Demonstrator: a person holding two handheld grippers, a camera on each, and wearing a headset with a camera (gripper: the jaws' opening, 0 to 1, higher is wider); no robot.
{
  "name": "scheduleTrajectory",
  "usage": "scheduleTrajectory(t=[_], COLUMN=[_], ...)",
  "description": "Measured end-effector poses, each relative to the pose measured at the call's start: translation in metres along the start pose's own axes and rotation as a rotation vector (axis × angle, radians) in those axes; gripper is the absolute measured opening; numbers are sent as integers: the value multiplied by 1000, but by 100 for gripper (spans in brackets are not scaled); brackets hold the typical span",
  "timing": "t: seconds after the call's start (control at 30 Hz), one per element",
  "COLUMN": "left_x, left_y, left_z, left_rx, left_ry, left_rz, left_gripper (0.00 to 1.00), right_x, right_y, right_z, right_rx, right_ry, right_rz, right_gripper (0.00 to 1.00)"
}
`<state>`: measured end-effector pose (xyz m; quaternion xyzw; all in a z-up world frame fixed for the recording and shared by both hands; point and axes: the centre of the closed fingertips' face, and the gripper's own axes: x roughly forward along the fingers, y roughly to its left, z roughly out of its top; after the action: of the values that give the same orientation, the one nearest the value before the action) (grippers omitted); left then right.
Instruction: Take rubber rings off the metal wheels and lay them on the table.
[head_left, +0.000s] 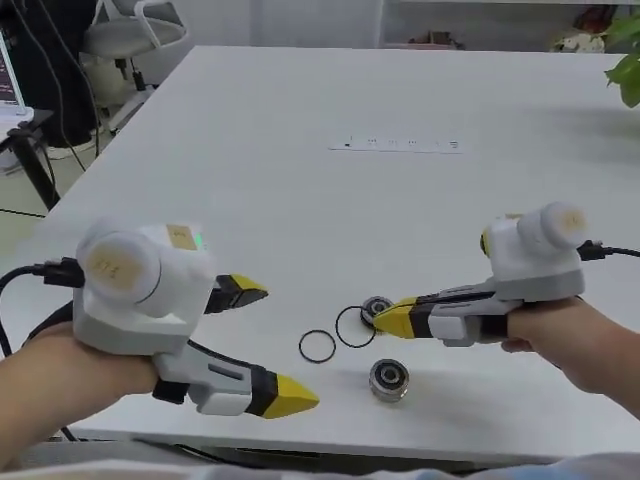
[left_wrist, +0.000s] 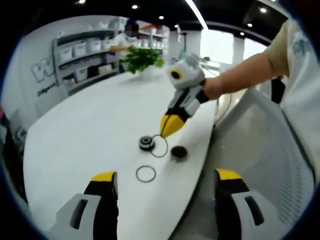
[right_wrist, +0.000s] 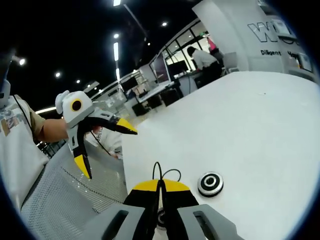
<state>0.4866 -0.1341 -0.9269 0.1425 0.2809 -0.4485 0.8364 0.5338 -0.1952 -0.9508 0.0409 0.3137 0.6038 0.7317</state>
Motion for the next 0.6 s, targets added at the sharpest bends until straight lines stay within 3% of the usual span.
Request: scheduleTrajectory(t=[0.23, 0.6], left_x=[-7, -12], left_y=[4, 8], left_z=[-5, -7], left_rx=[-19, -37], left_ry=[-2, -4], left_rz=[19, 43], left_gripper=[83, 90], right_x=[11, 27], right_y=[1, -7], right_z=[5, 0], right_rx=[2, 48], right_ry=[3, 15], right_rz=[9, 3], right_gripper=[0, 0])
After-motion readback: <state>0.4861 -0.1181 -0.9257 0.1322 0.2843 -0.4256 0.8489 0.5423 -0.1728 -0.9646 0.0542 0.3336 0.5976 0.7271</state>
